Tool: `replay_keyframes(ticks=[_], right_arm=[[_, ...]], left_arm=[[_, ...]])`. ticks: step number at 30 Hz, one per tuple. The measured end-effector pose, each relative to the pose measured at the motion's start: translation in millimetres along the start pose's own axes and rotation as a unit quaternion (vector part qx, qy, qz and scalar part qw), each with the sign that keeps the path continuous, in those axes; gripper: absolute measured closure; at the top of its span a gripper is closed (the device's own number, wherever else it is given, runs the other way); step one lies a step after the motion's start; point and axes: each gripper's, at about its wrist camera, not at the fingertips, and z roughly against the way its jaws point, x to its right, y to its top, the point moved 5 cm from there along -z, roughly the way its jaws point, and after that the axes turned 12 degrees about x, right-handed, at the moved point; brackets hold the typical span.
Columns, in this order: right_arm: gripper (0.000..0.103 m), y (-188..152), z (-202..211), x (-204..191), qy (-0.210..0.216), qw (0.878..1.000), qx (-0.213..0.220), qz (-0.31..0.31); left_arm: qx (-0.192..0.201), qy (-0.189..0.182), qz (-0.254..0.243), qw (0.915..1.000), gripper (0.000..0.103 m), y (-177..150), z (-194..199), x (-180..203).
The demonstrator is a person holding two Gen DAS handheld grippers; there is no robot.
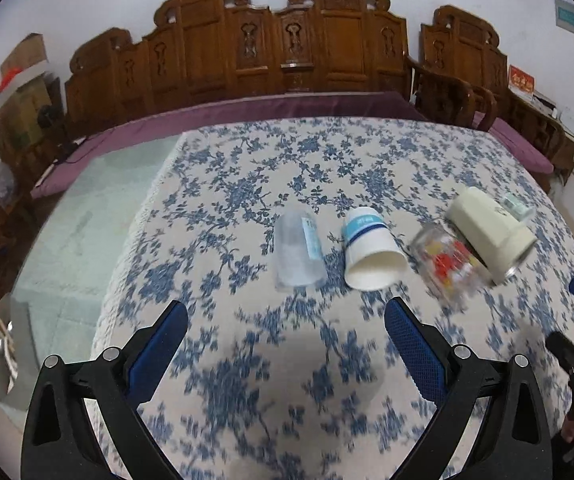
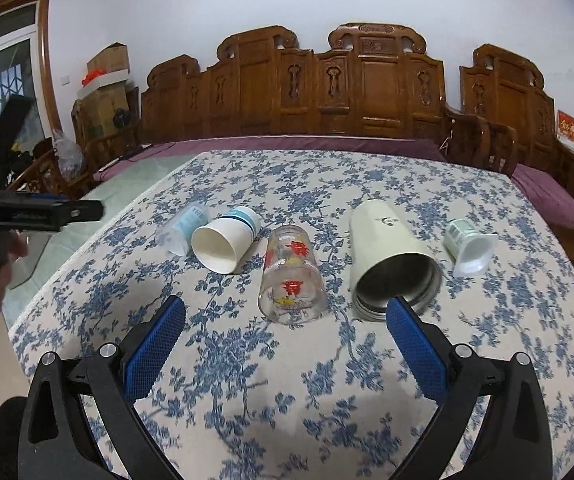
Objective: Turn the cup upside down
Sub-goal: 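Reach the left tool to the clear plastic cup lying on its side and grasp it, then lift the clear plastic cup with the left tool toward the right tool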
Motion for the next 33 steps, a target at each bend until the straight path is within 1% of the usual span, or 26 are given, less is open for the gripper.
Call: replay_keyframes(ticks=[1, 2, 5, 7, 8, 10, 12, 15, 17, 19, 20, 21, 24, 27, 30, 33], right_arm=[[0.002, -1, -3, 0, 0.002, 1.000, -0.001, -0.002], [0.002, -3, -6, -1, 0.004, 1.000, -0.002, -0.003], [0.002, -10, -12, -2, 0.014, 1.000, -0.010, -0.006], [0.002, -14, -13, -5, 0.021, 1.000, -0.011, -0.001], [0.002, -16, -13, -7, 0.023, 1.000, -0.011, 0.006], [0.002, -19, -12, -8, 0.026, 0.999, -0.011, 0.015], [0.002, -24, -11, -7, 0.029, 0.999, -0.014, 0.013], [0.002, -28, -10, -5, 0.031, 0.999, -0.018, 0.010], [0.002, -29, -8, -3, 0.031, 0.999, -0.020, 0.009], [0.002, -29, -7, -1, 0.032, 0.999, -0.020, 0.005], [0.002, -28, -6, 0, 0.031, 0.999, -0.019, 0.005], [0.002, -28, -5, 0, 0.030, 0.999, -0.019, 0.004], [0.002, -27, -2, 2, 0.029, 0.999, -0.018, 0.002], [0.002, -26, 3, 5, 0.025, 1.000, -0.016, 0.005], [0.002, -24, 9, 9, 0.018, 1.000, -0.013, 0.005], [0.002, -23, 20, 15, 0.008, 1.000, -0.007, 0.004]], left_arm=[[-0.002, -0.004, -0.001, 1.0000, 0.008, 2, -6, 1], [-0.006, -0.009, -0.002, 0.9999, 0.013, 5, -14, 2], [-0.032, -0.018, -0.006, 0.9993, 0.019, 11, -49, 4], [-0.046, -0.022, -0.001, 0.9987, 0.021, 12, -68, 5], [-0.056, -0.027, 0.004, 0.9981, 0.027, 12, -80, 4], [-0.082, -0.029, 0.015, 0.9961, 0.035, 9, -105, 3], [-0.098, -0.027, 0.021, 0.9946, 0.036, 7, -124, 2], [-0.110, -0.024, 0.023, 0.9933, 0.038, 5, -142, 2], [-0.120, -0.031, 0.028, 0.9918, 0.042, 5, -151, 4], [-0.126, -0.023, 0.028, 0.9914, 0.043, 4, -157, 3], [-0.129, -0.020, 0.027, 0.9910, 0.047, 3, -160, 4], [-0.133, -0.017, 0.025, 0.9906, 0.051, 2, -162, 5], [-0.132, -0.018, 0.019, 0.9908, 0.052, 1, -160, 9], [-0.124, -0.021, 0.015, 0.9919, 0.052, -1, -145, 13], [-0.109, -0.028, 0.018, 0.9935, 0.052, -3, -120, 17], [-0.089, -0.038, 0.019, 0.9951, 0.052, -8, -87, 24]])
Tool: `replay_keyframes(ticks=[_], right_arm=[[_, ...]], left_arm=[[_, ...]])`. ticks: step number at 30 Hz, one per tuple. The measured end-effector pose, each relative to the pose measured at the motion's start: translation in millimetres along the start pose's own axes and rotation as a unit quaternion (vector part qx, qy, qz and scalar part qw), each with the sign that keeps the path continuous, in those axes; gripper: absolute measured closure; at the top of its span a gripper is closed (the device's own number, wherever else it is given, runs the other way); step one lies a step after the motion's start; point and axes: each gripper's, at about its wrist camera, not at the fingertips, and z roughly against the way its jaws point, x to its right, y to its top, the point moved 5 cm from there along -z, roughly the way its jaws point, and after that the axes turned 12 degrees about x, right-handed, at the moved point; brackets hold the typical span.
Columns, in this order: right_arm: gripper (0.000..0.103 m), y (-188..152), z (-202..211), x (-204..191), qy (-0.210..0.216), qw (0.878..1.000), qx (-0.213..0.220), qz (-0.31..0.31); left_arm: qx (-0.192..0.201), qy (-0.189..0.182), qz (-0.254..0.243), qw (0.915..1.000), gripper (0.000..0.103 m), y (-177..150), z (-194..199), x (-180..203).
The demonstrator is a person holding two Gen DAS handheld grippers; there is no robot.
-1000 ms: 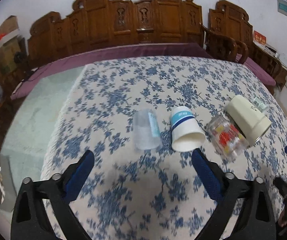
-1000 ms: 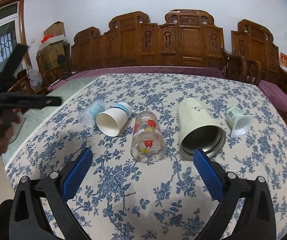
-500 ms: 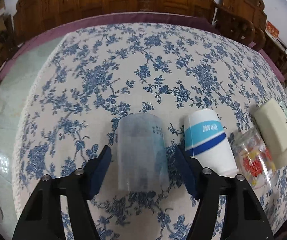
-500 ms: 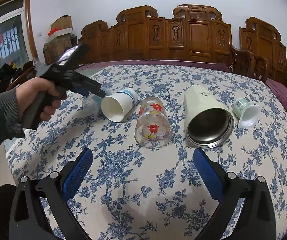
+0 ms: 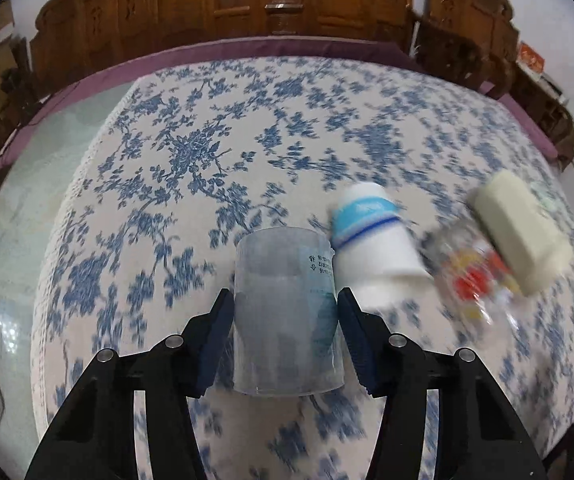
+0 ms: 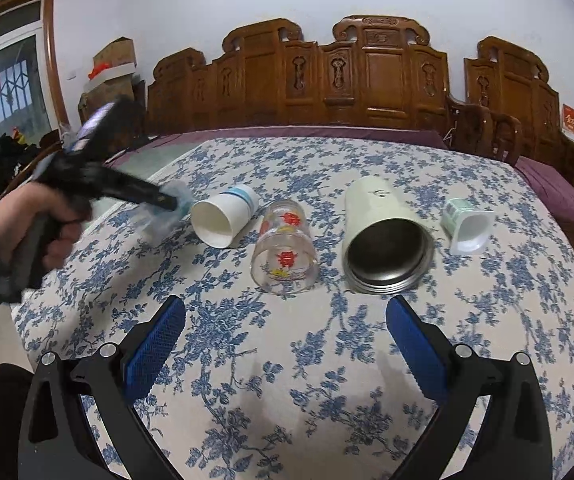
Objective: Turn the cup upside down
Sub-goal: 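Lift the clear plastic cup with the left tool toward the right tool, then close the right tool on the clear cup while the left tool releases it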
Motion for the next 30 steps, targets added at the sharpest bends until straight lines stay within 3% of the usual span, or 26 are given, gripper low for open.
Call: replay_keyframes(ticks=[7, 11, 19, 30], right_arm=[[0.002, 1, 25, 21, -0.033, 0.999, 0.007, -0.006], [0.002, 0, 36, 32, -0.046, 0.999, 0.009, -0.009], [0.002, -1, 49, 50, -0.062, 0.998, 0.007, -0.022], [0.002, -18, 30, 56, -0.076, 0.997, -0.024, -0.019]], left_arm=[[0.044, -0.042, -0.019, 0.9980, 0.052, -40, 67, 45], [0.051, -0.066, -0.029, 0.9961, 0.052, -65, 83, 78], [0.047, -0.110, -0.050, 0.9916, 0.052, -109, 87, 139], [0.025, -0.132, -0.042, 0.9901, 0.051, -133, 62, 155]])
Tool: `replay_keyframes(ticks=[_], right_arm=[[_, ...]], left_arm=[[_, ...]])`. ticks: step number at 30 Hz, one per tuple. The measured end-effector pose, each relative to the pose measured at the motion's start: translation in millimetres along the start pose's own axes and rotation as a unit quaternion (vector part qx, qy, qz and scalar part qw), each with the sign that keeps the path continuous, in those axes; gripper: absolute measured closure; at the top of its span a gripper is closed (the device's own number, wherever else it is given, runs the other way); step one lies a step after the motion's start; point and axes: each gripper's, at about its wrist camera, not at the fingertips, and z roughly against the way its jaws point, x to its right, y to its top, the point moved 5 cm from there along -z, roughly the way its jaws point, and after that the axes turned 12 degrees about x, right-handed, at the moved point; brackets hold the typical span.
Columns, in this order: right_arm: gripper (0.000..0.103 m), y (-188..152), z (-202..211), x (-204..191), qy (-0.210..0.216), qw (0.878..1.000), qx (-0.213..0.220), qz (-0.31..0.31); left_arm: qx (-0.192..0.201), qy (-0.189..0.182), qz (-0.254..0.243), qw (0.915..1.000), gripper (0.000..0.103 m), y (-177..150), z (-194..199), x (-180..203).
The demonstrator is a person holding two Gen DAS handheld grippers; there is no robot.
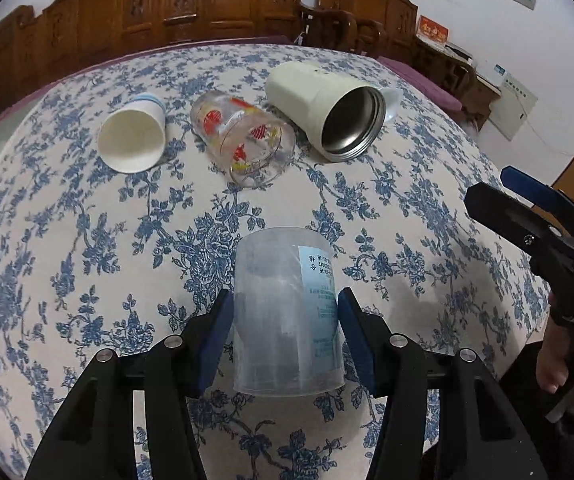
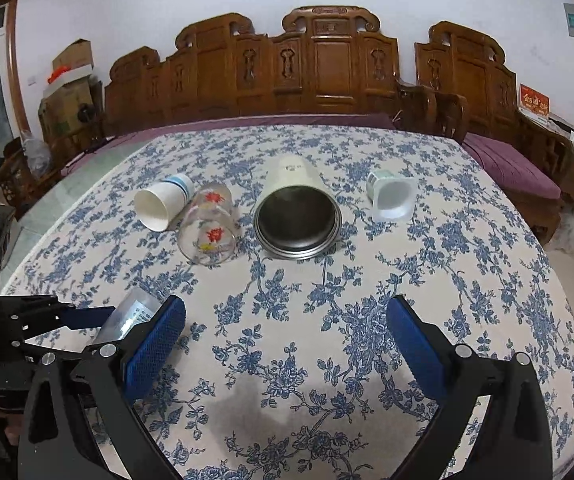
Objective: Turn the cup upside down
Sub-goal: 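Close the right tool on the clear cup while the left tool releases it, then rotate the clear cup in the right tool so its rim faces down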
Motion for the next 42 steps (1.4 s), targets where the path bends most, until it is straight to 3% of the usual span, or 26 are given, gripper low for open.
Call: replay_keyframes(ticks=[2, 5, 9, 12, 14, 19, 24, 34, 42], right_arm=[[0.002, -2, -4, 0, -0.002, 1.000, -0.006, -0.003], [0.002, -3, -7, -1, -0.003, 1.000, -0.012, -0.008], [0.002, 1, -5, -9, 0.002, 1.000, -0.015, -0.005], [0.007, 3, -3, -19, 0.015, 1.000, -0.025, -0.006], [0.011, 2, -3, -26, 0.030, 0.999, -0.040, -0.014], [0.018, 2, -13, -47, 0.071, 0.993, -0.083, -0.051], [0.019, -6, -33, -72, 0.102, 0.979, -0.148, -0.095], [0.023, -41, -73, -99, 0.113, 0.949, -0.257, -0.141], [0.026, -47, -91, -96, 0.108, 0.934, -0.289, -0.178]], left_arm=[[0.005, -0.006, 0.006, 1.0000, 0.051, 1, 2, -3], [0.025, 0.000, 0.009, 0.9996, 0.039, 8, 15, -9], [0.065, 0.018, 0.006, 0.9977, 0.033, 19, 42, -23], [0.105, 0.044, 0.004, 0.9935, 0.021, 25, 65, -38], [0.137, 0.079, -0.004, 0.9874, 0.008, 30, 81, -50], [0.168, 0.132, -0.010, 0.9769, 0.008, 38, 97, -76], [0.174, 0.138, 0.014, 0.9749, 0.008, 40, 101, -98], [0.176, 0.141, 0.036, 0.9736, 0.008, 38, 101, -119], [0.172, 0.132, 0.038, 0.9755, 0.008, 38, 97, -118]])
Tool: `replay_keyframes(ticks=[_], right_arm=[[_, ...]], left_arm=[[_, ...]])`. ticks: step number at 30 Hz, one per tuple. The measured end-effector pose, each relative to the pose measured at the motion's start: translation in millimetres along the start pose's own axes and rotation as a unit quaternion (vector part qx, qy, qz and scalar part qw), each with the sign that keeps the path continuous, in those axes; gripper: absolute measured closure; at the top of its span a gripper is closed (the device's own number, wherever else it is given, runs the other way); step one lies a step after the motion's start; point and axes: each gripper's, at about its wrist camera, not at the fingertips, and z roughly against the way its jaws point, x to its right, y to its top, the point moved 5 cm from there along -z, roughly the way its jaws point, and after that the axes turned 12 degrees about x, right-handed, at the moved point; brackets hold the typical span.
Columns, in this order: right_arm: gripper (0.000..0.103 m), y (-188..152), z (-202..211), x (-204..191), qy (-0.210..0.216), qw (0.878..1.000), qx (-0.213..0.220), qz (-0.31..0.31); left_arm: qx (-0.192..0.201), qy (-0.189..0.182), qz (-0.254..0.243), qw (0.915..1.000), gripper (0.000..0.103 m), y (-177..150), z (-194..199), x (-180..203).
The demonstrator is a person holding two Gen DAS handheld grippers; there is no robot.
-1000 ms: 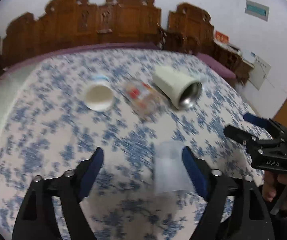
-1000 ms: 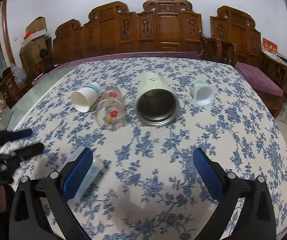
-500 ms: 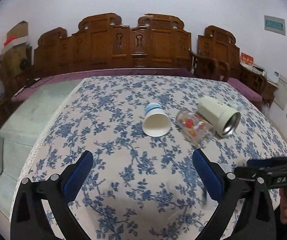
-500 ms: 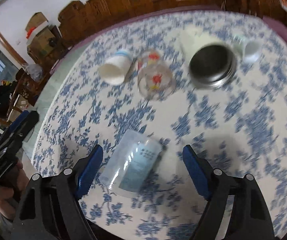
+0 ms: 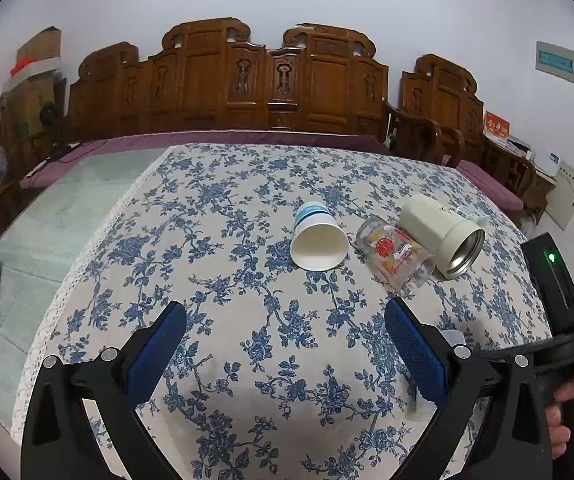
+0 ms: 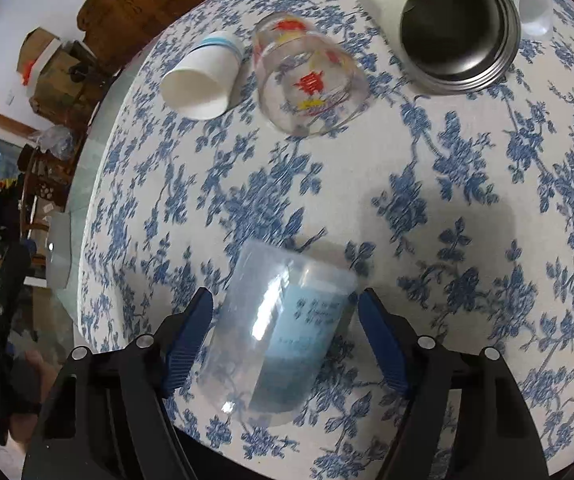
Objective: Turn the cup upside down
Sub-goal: 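Rotate the clear cup in the right tool so its rim faces down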
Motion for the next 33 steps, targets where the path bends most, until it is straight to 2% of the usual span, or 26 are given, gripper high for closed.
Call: replay_keyframes(ticks=[3, 8, 10, 12, 14, 17, 19, 21, 23, 30, 33], right_arm=[[0.036, 3, -3, 6, 0.014, 1.000, -0.007, -0.022], [0.041, 7, 2, 9, 0.037, 0.999, -0.002, -0.033], [0.042, 14, 12, 4, 0.048, 0.998, 0.035, -0.010], [0.042, 20, 23, -2, 0.017, 0.995, 0.084, 0.050], [0.043, 25, 28, -7, -0.005, 0.988, 0.120, 0.093], [0.043, 30, 39, -19, -0.047, 0.966, 0.187, 0.173], [0.043, 30, 45, -29, -0.077, 0.944, 0.227, 0.228], [0.043, 30, 45, -31, -0.102, 0.923, 0.252, 0.271], [0.043, 28, 42, -30, -0.115, 0.913, 0.262, 0.289], [0.044, 4, 43, -22, -0.138, 0.899, 0.279, 0.308], [0.044, -8, 47, -21, -0.136, 0.902, 0.284, 0.295]], left_arm=[[0.000, -0.001, -0.001, 1.0000, 0.008, 0, 0, 1], [-0.001, -0.003, 0.003, 1.0000, 0.008, 1, 0, 1], [-0.002, -0.003, 0.003, 1.0000, 0.008, 0, 0, 2], [-0.002, -0.005, 0.004, 1.0000, 0.008, 0, 0, 2], [-0.004, -0.006, 0.003, 1.0000, 0.008, 0, -1, 4], [-0.004, -0.008, -0.001, 1.0000, 0.008, 0, -1, 6], [-0.004, -0.009, -0.003, 0.9999, 0.008, -1, -1, 8], [-0.005, -0.009, -0.005, 0.9999, 0.008, -2, -2, 9], [-0.006, -0.009, -0.007, 0.9999, 0.008, -2, -2, 11], [-0.004, -0.009, -0.006, 0.9999, 0.008, -2, -1, 11], [-0.003, -0.008, -0.007, 0.9999, 0.008, -2, 0, 12]])
